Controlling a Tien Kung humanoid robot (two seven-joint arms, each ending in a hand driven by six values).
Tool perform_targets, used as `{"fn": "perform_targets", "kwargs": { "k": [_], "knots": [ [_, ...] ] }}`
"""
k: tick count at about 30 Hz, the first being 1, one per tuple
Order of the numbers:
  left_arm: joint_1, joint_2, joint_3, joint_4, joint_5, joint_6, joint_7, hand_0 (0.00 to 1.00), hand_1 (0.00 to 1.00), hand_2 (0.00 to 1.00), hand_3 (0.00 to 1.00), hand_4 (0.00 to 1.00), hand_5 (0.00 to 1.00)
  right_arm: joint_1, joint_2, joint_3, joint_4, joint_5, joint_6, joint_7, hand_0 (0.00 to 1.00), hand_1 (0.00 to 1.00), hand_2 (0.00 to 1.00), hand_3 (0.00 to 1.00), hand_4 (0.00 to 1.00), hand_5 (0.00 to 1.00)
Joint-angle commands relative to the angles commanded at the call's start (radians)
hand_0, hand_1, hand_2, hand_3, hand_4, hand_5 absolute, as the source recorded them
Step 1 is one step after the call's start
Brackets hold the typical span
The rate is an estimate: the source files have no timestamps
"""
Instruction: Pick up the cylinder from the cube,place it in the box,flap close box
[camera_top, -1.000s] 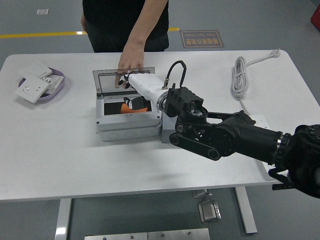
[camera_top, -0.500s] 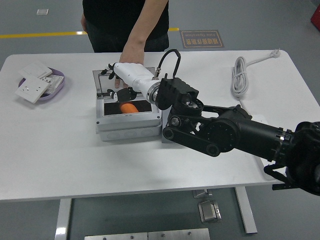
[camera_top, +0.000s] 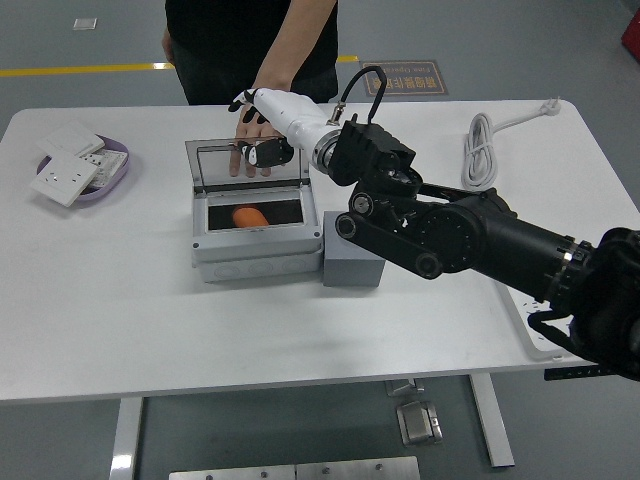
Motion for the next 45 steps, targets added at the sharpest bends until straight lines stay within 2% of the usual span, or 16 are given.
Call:
{"fn": "perform_targets", "kwargs": {
  "k": [5,10,27,35,45],
  "knots": [
    [-0.001,0.003,-0.003,0.000,-0.001,0.004,0.002,0.575,0.604,0.560,0.596,0.626,0.222,-0.005,0.000,-0.020,-0.089,0.057,-0.005,0.028,0.808,0.711,0.711,0.786,0.603,0.137],
    [-0.003,0.000,-0.001,0.000,-0.004,0.004,0.000,0.576,0.604,0.560,0.595,0.626,0.220,-0.021,0.000,-0.054,-0.107,0.074,0.000,0.029,0.807,0.709,0.707,0.778,0.607,0.149],
    [0.002,-0.008,-0.007,0.000,-0.005,0.005,-0.005,0.575,0.604,0.561,0.595,0.626,0.220,-0.051,0.000,-0.099,0.087,0.006,0.011,-0.005,0.812,0.711,0.706,0.774,0.604,0.153],
    [0.012,-0.016,-0.009,0.000,-0.006,0.006,-0.004,0.575,0.605,0.560,0.596,0.626,0.219,-0.075,0.000,-0.094,0.184,-0.059,0.033,-0.035,0.810,0.710,0.707,0.772,0.604,0.160],
    [0.015,-0.020,-0.013,0.000,-0.003,0.007,-0.004,0.577,0.604,0.561,0.595,0.626,0.219,-0.093,0.000,-0.093,0.224,-0.099,0.058,-0.053,0.807,0.710,0.710,0.773,0.603,0.162]
  ]
}}
